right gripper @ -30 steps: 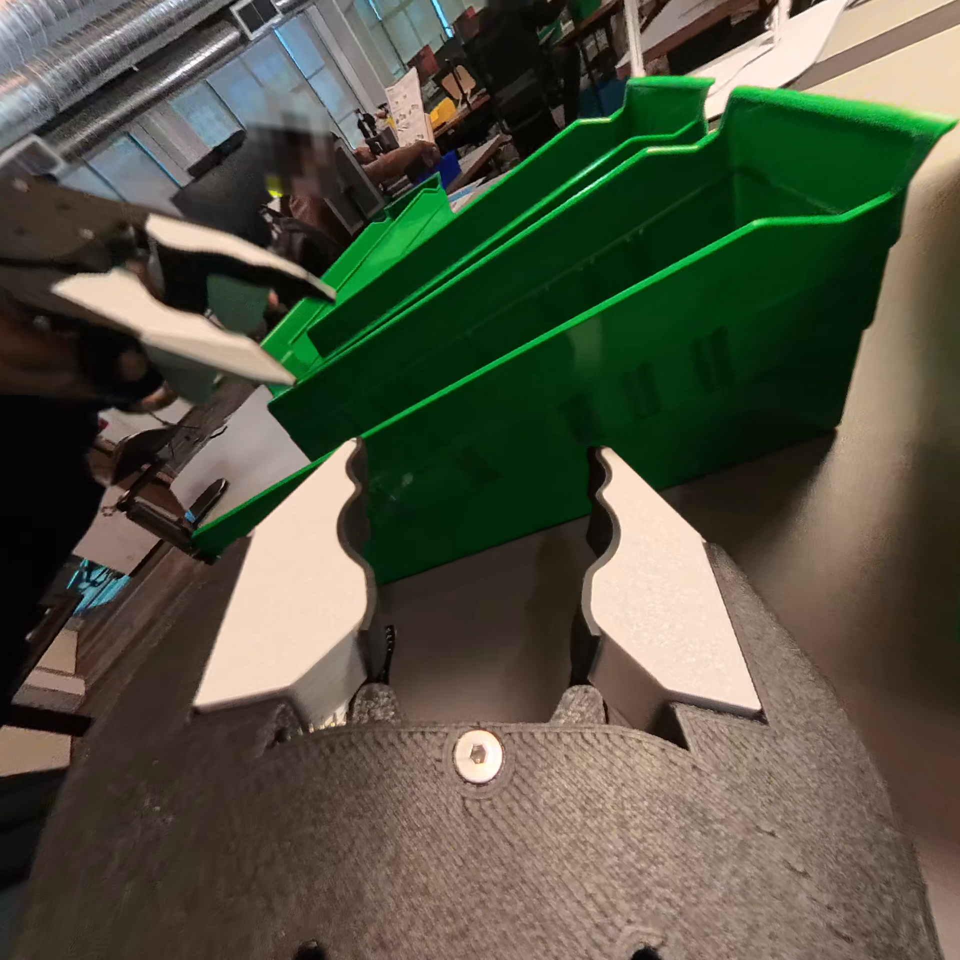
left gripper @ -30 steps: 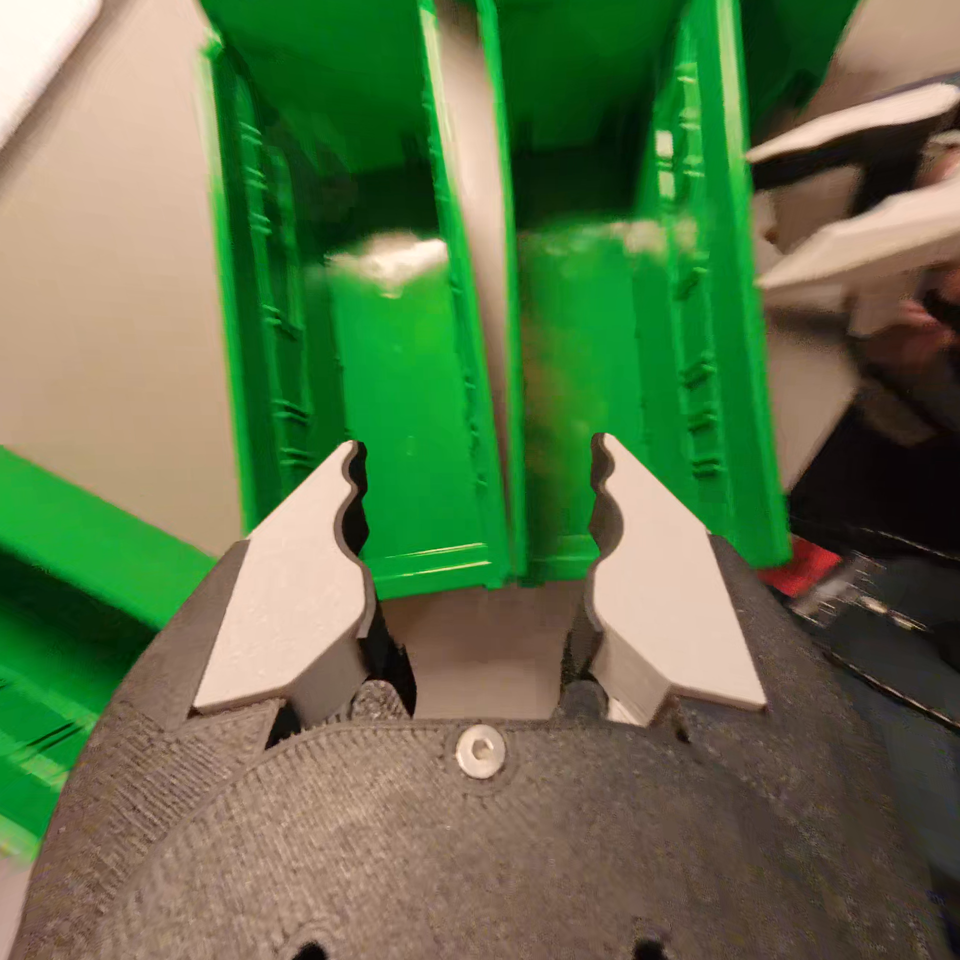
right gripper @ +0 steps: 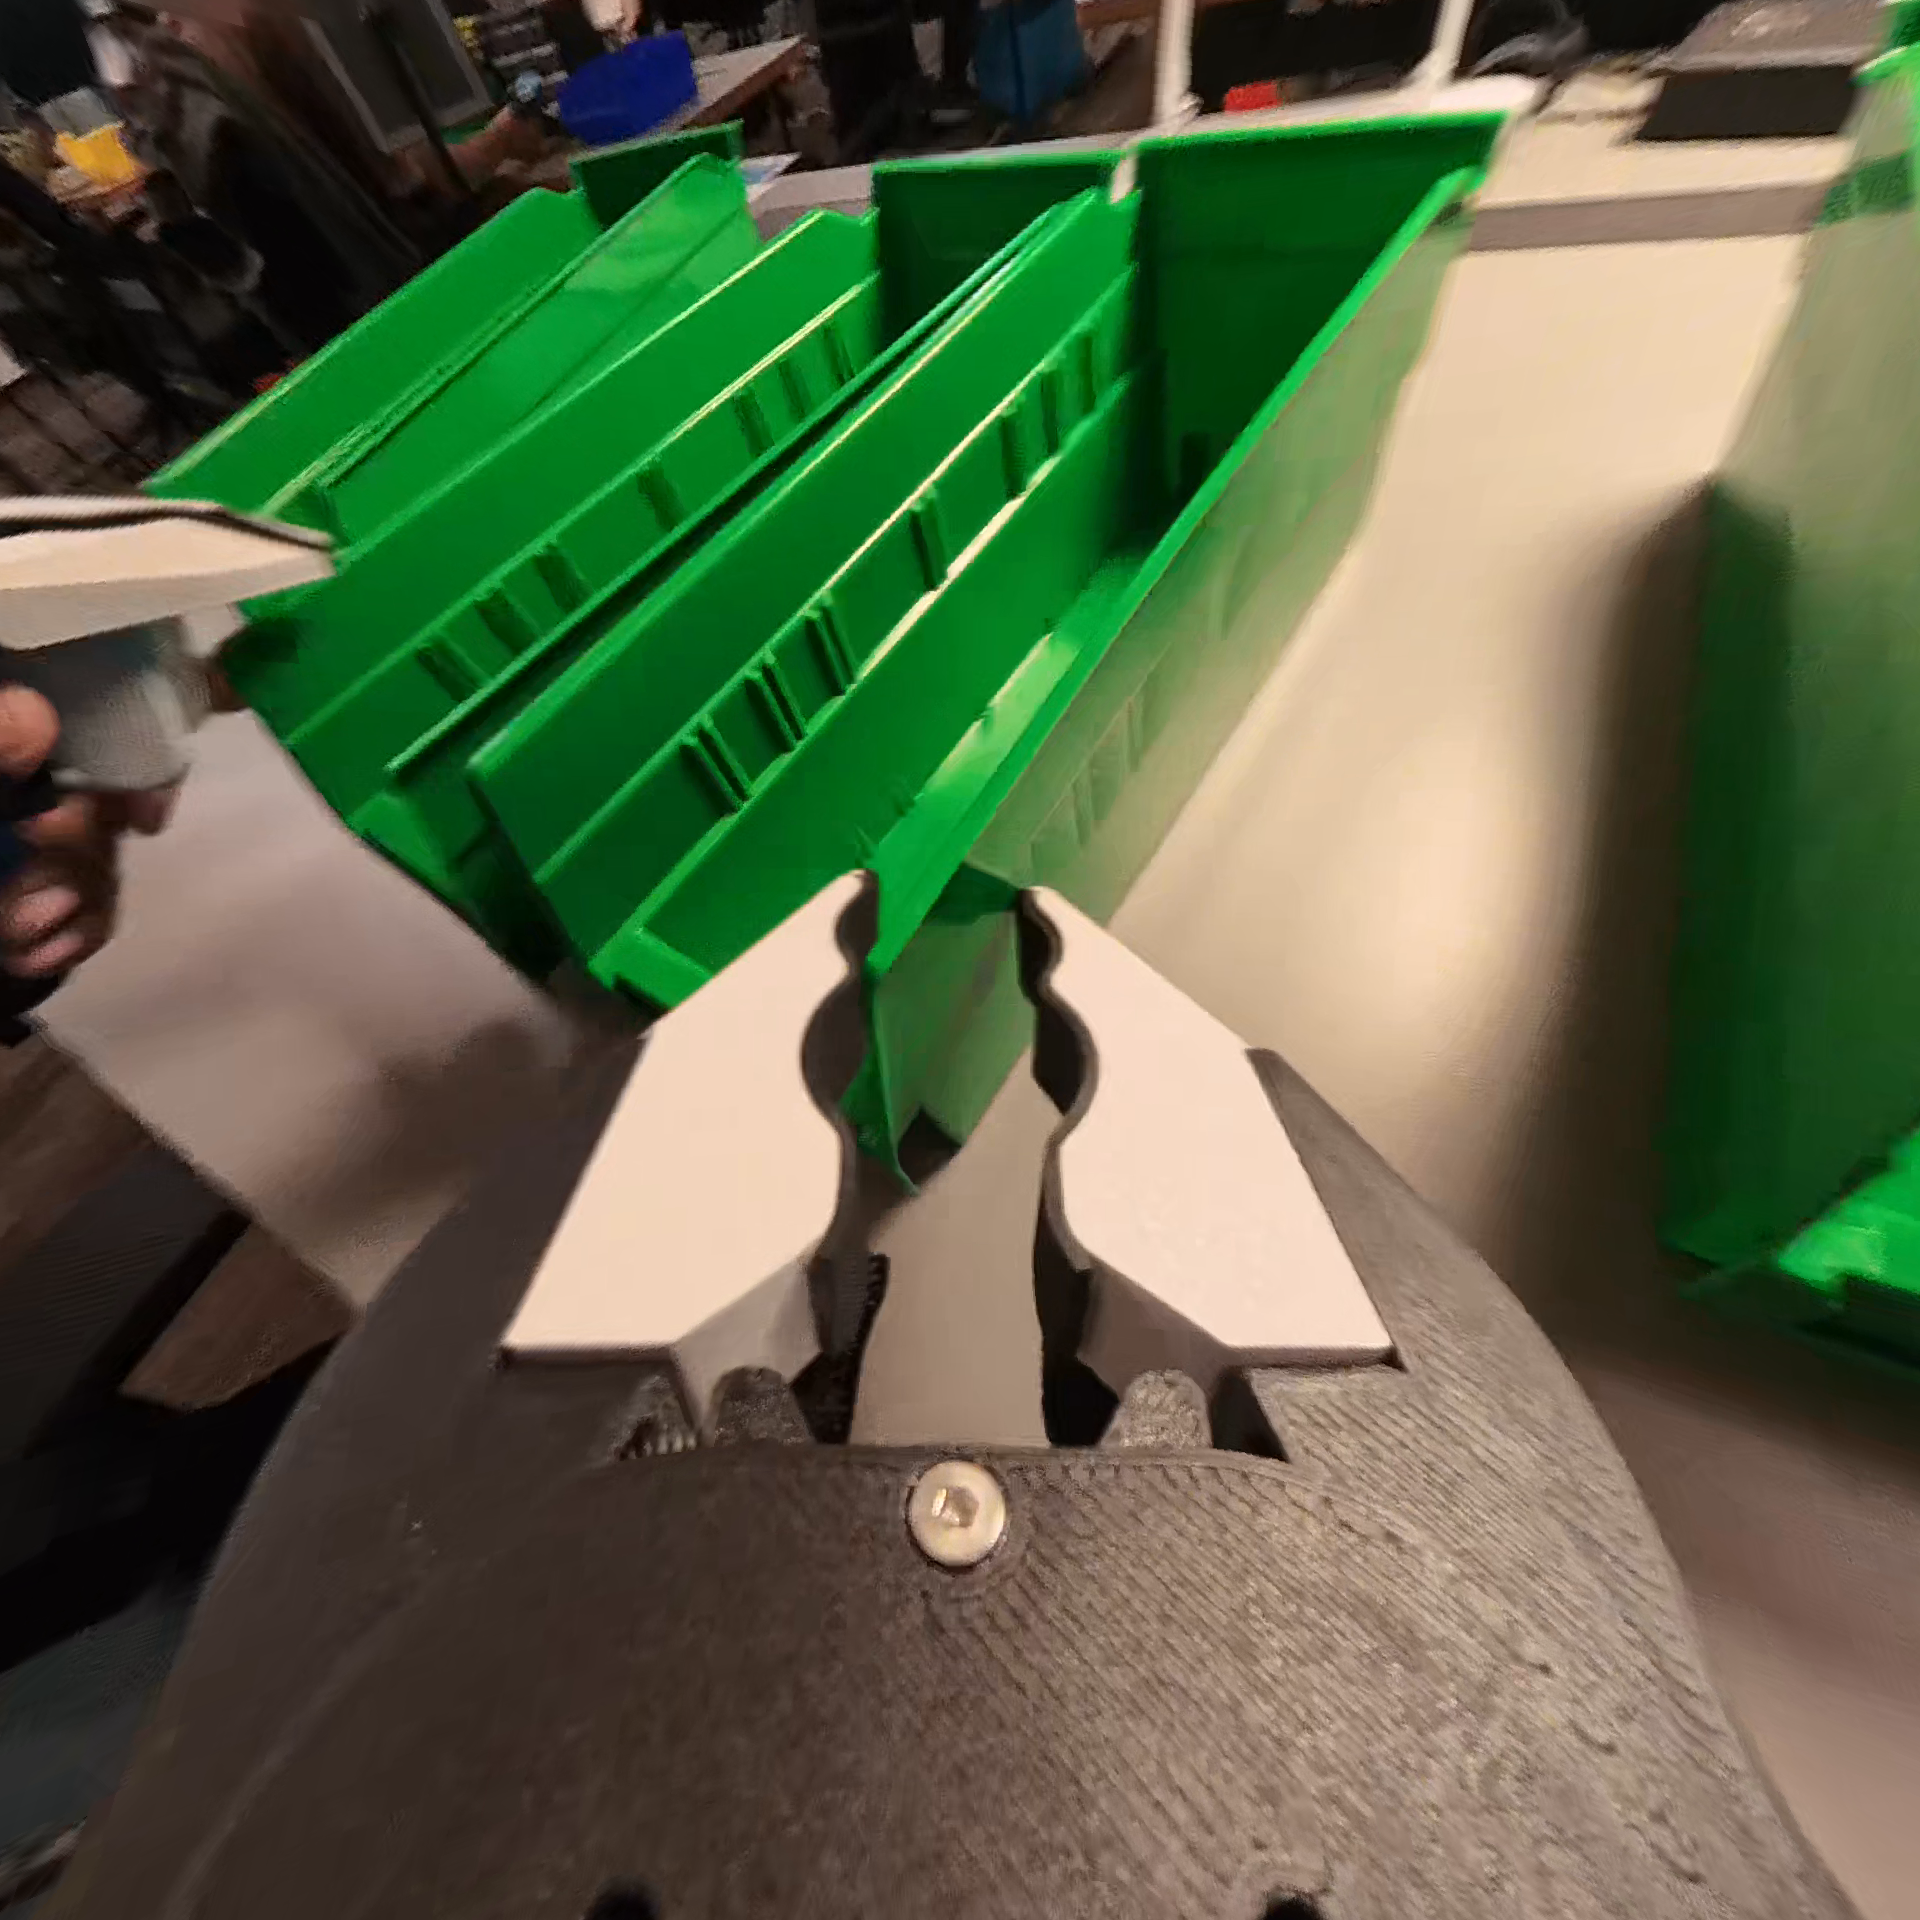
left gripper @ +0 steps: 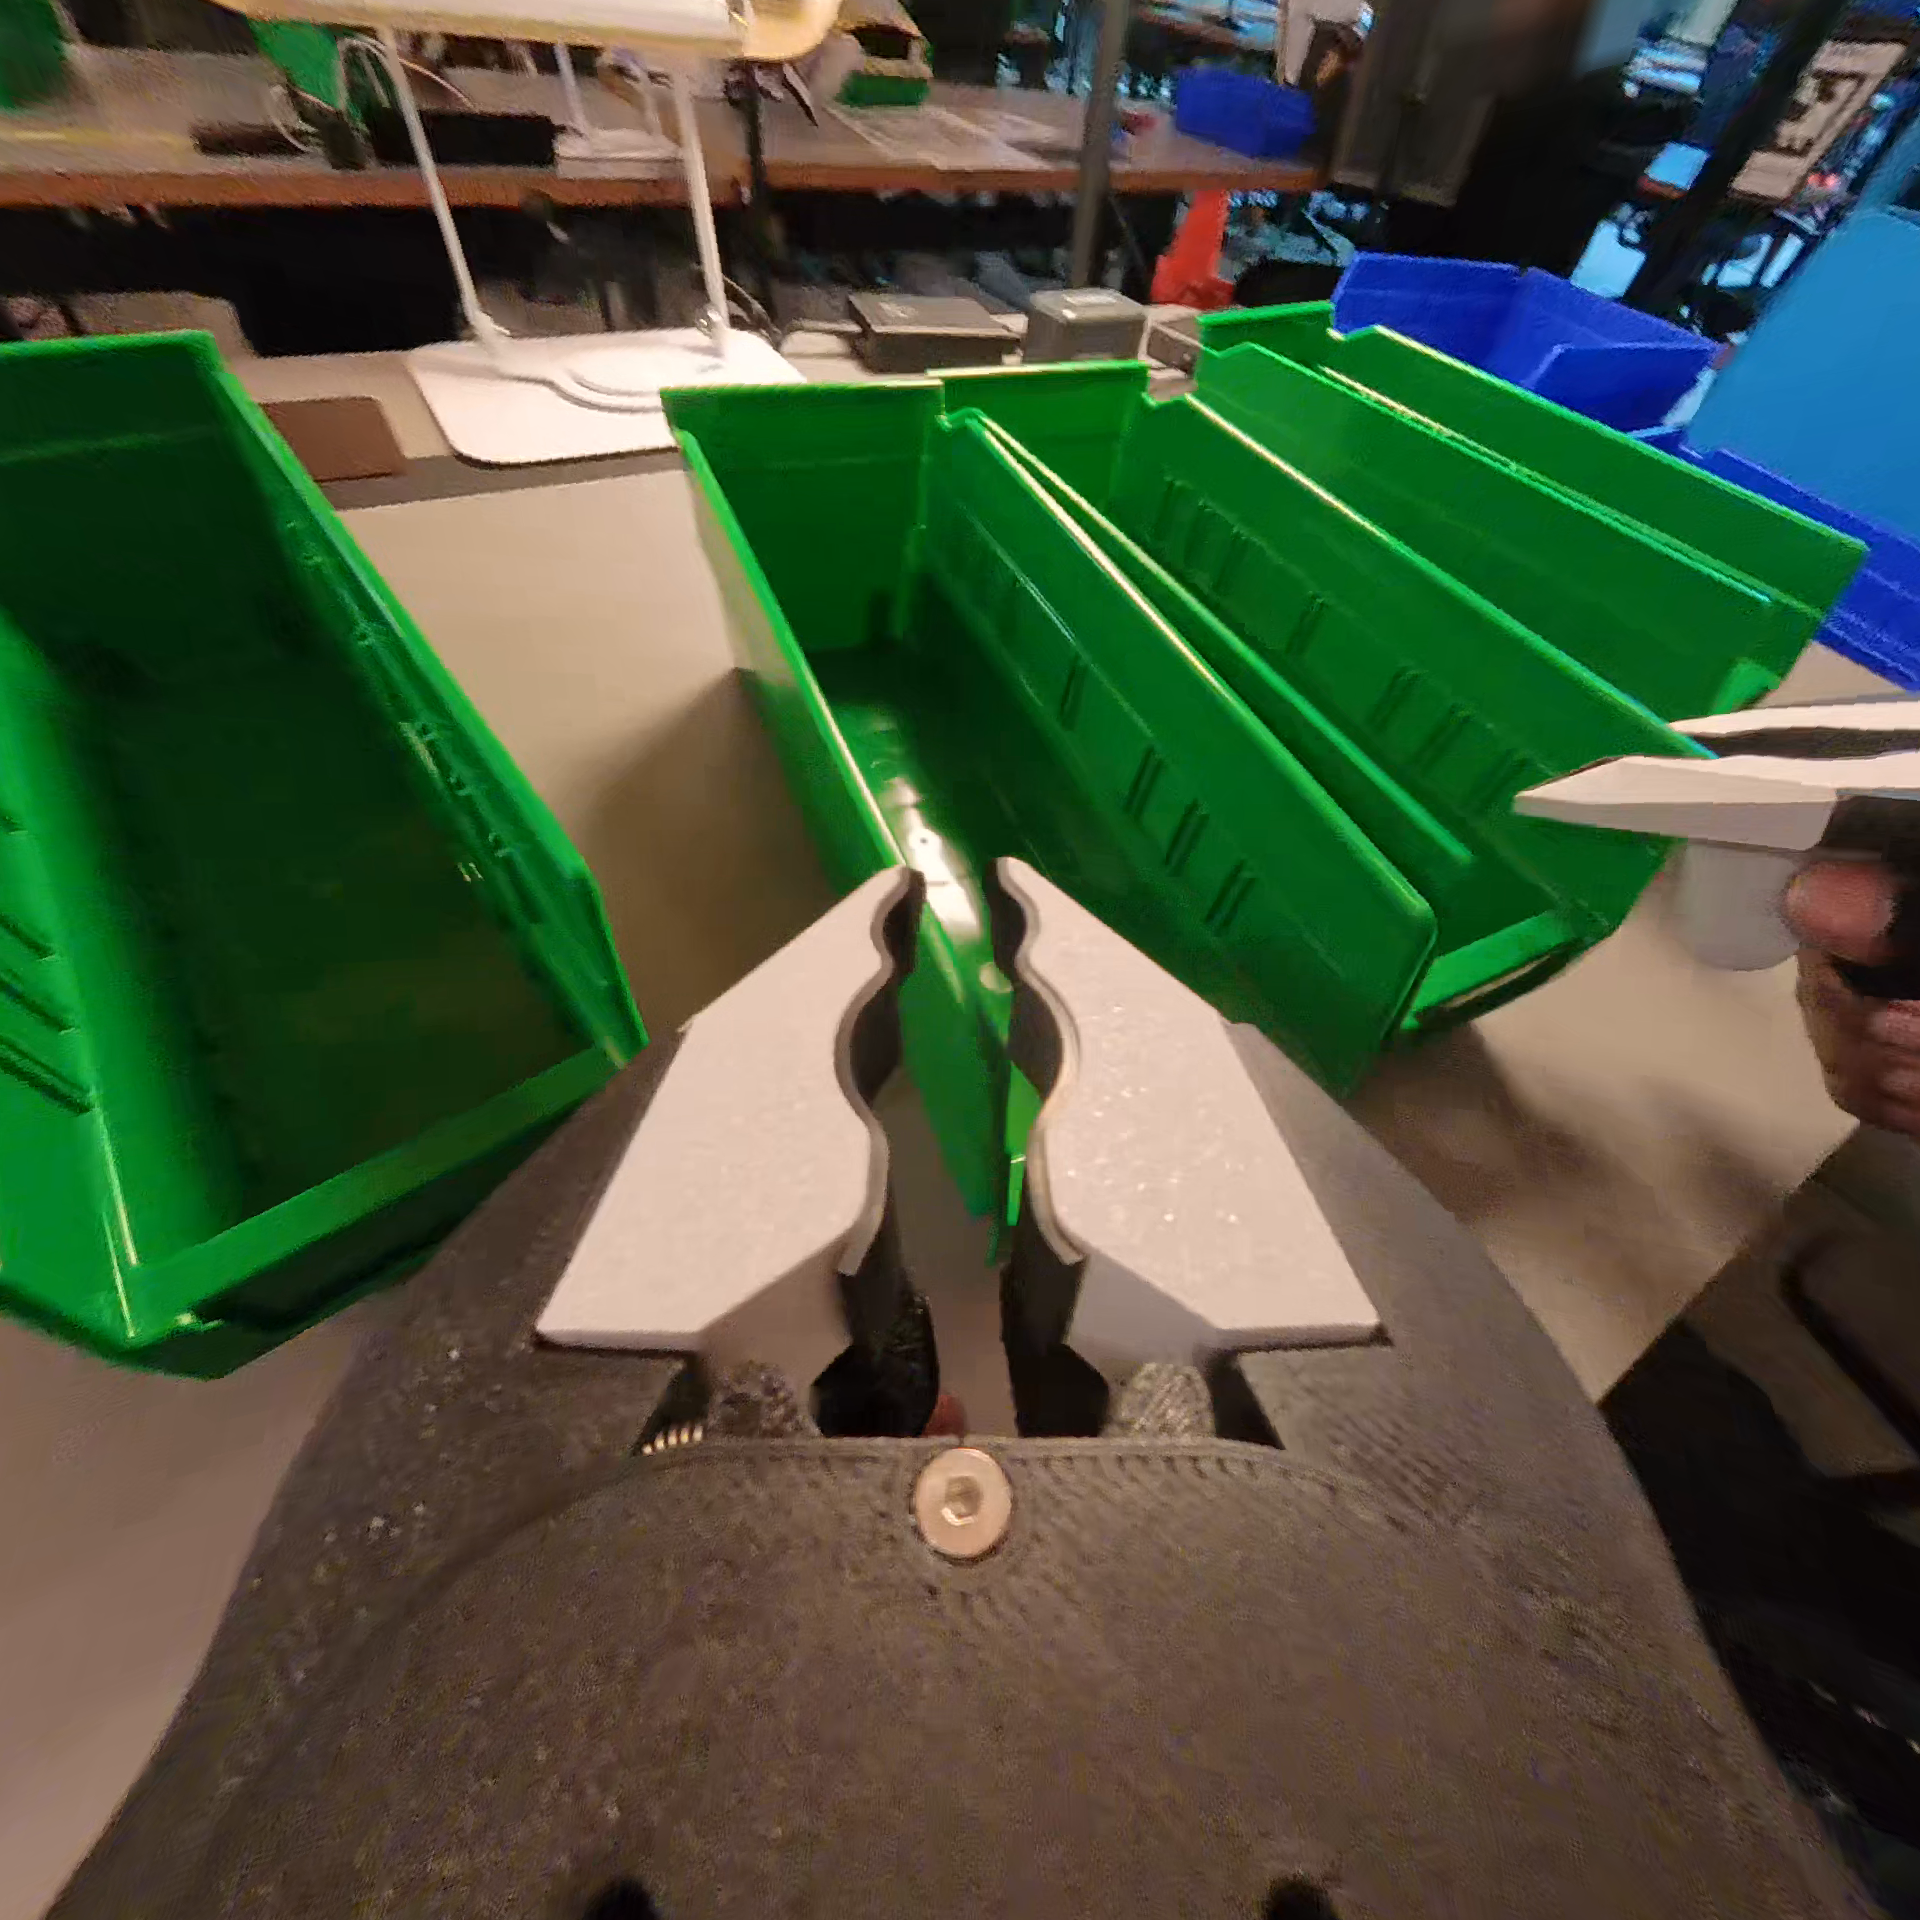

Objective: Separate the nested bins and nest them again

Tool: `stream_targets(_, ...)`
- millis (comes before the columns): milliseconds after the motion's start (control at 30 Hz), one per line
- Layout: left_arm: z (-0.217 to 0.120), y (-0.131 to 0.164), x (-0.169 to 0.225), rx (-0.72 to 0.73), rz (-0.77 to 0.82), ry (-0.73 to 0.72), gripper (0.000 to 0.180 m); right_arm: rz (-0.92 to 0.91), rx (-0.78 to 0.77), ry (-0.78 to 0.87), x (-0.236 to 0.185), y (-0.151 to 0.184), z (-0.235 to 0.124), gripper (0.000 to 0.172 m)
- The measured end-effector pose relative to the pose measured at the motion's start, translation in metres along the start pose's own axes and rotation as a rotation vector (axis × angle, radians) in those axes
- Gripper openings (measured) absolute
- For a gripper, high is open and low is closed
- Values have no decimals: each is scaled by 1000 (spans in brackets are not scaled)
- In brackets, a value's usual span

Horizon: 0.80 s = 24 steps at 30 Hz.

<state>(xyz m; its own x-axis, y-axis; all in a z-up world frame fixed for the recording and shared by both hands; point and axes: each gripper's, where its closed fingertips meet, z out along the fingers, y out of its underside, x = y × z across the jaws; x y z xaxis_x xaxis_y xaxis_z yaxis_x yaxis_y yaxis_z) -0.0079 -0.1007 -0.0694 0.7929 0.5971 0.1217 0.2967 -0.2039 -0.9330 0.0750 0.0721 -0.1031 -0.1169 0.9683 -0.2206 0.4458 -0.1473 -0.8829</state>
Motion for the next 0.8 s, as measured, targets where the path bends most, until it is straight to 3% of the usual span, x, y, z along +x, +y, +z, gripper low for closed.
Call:
stream_targets(33, -1, 0, -1, 9, -8, -5, 11, -15, 15, 58, 10, -3, -2, 20)
stream_targets(67, -3, 1, -2, 15, -17, -17, 12, -31, 23, 110, 20, -5, -4, 15)
stream_targets(167, -14, 2, -10, 22, -27, -73, 46, -27, 43, 184, 41, -8, -11, 7)
stream_targets(233, -22, 3, -13, 34, -30, -85, 50, -14, 57, 205, 50, -9, -16, 5)
stream_targets(367, -5, 28, -8, -85, 29, -63, 42, -14, 87, 253, 61, -11, -19, 3)
stream_targets(567, 30, 33, -20, -70, 97, -198, 4, 0, 131, 320, 78, -17, -16, 2)
stream_targets(800, 31, 28, -42, -12, 31, -333, 4, 7, 153, 377, 90, -21, -14, 3)
